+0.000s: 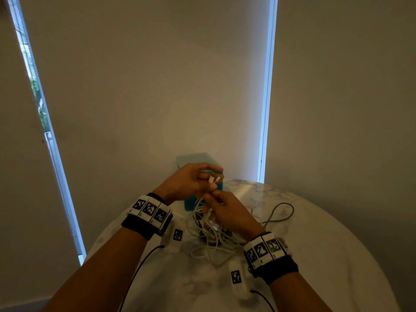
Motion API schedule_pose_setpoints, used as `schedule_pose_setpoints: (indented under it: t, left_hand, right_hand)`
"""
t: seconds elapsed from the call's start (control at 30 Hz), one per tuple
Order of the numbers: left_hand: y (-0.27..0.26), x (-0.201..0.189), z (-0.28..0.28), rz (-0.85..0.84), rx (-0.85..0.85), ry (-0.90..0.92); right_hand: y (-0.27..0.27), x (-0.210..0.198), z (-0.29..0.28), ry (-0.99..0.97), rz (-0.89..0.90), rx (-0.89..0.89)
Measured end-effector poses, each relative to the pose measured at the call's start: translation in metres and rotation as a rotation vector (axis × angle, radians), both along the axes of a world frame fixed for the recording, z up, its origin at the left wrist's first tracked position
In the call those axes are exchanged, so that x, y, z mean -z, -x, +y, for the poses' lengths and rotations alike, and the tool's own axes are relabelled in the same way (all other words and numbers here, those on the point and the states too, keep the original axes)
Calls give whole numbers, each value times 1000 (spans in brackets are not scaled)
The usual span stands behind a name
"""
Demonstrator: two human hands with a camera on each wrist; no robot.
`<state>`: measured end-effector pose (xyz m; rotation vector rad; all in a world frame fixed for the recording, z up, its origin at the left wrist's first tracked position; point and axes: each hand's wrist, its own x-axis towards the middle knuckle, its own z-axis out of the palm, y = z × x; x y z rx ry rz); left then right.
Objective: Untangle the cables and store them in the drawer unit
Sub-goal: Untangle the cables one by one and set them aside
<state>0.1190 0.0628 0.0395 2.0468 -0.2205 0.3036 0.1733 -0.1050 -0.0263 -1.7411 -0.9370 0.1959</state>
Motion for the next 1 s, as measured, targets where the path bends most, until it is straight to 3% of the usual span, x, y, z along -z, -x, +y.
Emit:
schedule_pose_setpoints:
  t: [0.17, 0.27, 0.4, 0.5, 0.63, 0.73, 0.9, 1.0]
  left_hand:
    - [3, -4, 4, 5, 4, -80]
    - [5, -2, 5, 7, -45, -103]
    - [3, 20, 11, 144, 24, -219]
    - [2, 31, 24, 108, 47, -301]
    - [2, 28, 27, 13, -22, -389]
    - [5, 28, 26, 14, -20, -463]
    - [21, 41, 77, 160, -222, -655]
    - [41, 64, 126, 294, -544, -931]
  right_hand:
    - [-2, 2, 2, 27, -71, 17]
    - [2, 0, -1, -60, -56, 26]
    - [-4, -7, -6, -255, 110, 111]
    - [-11, -11, -9, -340, 225, 120]
    - [-15, -17, -7, -621, 681, -16]
    - [-20, -25, -6, -685, 738, -115]
    - [-40, -48, -31, -852, 602, 124]
    - [-49, -55, -44, -823, 554, 266]
